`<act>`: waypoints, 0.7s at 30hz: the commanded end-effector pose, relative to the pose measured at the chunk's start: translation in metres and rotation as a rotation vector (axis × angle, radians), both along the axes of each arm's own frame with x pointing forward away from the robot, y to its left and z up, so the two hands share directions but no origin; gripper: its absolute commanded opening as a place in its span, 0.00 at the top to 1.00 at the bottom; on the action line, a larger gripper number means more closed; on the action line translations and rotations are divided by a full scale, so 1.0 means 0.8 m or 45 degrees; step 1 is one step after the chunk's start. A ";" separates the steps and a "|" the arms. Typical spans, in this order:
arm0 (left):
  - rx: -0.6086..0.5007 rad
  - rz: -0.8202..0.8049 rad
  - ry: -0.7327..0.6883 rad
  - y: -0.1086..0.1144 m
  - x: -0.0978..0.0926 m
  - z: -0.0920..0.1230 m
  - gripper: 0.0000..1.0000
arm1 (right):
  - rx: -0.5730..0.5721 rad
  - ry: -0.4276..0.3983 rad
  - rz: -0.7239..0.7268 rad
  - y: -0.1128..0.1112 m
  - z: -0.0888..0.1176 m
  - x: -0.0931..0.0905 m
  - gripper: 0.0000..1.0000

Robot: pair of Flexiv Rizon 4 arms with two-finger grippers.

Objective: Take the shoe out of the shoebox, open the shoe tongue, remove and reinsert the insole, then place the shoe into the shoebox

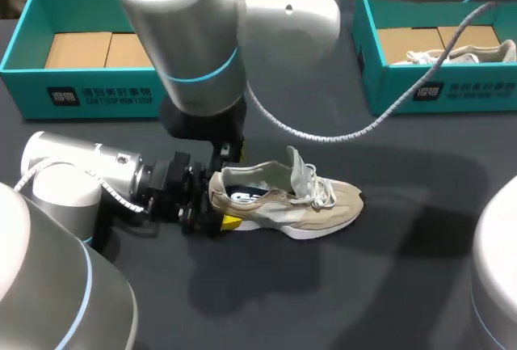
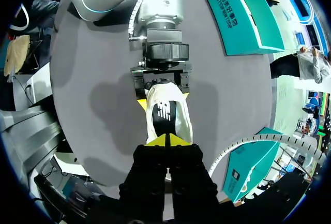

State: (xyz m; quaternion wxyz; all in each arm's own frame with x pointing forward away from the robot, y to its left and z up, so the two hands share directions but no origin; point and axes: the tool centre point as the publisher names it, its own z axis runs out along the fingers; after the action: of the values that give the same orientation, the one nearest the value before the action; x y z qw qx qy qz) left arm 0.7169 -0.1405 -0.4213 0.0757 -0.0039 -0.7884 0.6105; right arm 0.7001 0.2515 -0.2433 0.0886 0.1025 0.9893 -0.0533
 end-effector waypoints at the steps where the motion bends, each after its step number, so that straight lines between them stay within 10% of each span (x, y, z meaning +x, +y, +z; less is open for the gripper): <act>1: 0.002 0.001 0.000 -0.001 0.000 -0.001 1.00 | 0.046 0.023 -0.013 -0.010 -0.023 0.003 1.00; 21: 0.002 0.001 0.000 -0.001 0.000 -0.001 1.00 | 0.140 0.027 -0.014 -0.019 -0.073 0.008 1.00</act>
State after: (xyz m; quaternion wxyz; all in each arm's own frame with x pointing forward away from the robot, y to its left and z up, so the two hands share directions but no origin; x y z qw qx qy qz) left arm 0.7169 -0.1404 -0.4213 0.0757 -0.0039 -0.7884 0.6105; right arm 0.7073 0.2401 -0.3019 0.0721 0.1126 0.9910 -0.0060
